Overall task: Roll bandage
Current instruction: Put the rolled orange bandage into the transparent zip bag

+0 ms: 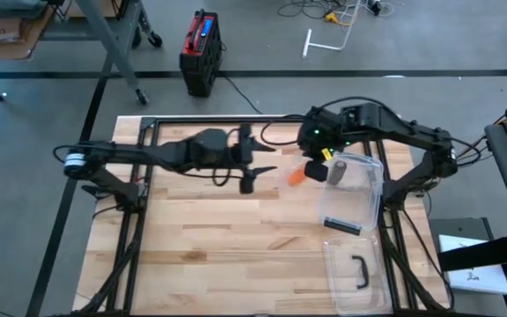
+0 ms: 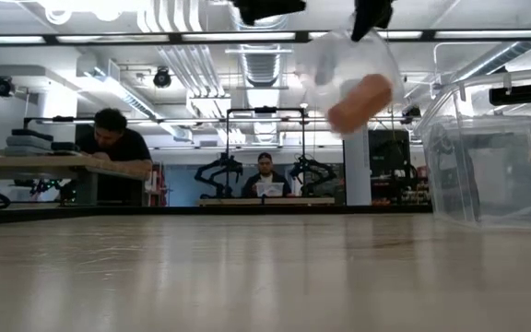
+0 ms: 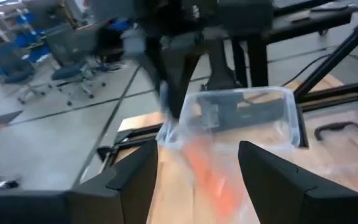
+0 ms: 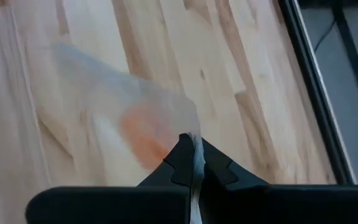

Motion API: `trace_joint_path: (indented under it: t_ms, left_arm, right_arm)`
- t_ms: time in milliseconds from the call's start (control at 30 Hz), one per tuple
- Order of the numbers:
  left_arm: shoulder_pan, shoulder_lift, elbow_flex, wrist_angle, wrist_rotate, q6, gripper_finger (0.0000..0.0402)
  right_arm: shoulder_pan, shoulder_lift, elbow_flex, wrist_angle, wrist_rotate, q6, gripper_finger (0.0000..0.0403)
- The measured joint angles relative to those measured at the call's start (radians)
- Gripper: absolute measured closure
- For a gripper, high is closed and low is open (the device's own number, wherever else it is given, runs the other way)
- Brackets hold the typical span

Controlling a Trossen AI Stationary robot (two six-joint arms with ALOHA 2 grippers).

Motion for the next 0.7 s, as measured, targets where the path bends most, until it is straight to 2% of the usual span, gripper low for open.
trace_joint_path:
  t_ms: [200,333,600,700]
  left_arm:
    - [0.025,0.125,0.133,-0.058,0.029,-0.061,0.0183]
    - [0.049,0.172,0.186,-0.121,-0.008,-0.075,0.0186]
    - [0.067,0.255,0.24,-0.132,0.022,-0.136,0.0178]
    - [0.07,0.264,0.244,-0.146,-0.001,-0.136,0.0201]
  right_arm:
    - [0.011,0.03,0.0,0.077,0.001,-0.106,0.0403]
    - [0.032,0.035,0.0,0.091,0.0,-0.155,0.0403]
    - [0.039,0.036,0.0,0.153,0.0,-0.167,0.0403]
    - [0.039,0.036,0.0,0.163,0.0,-0.182,0.0403]
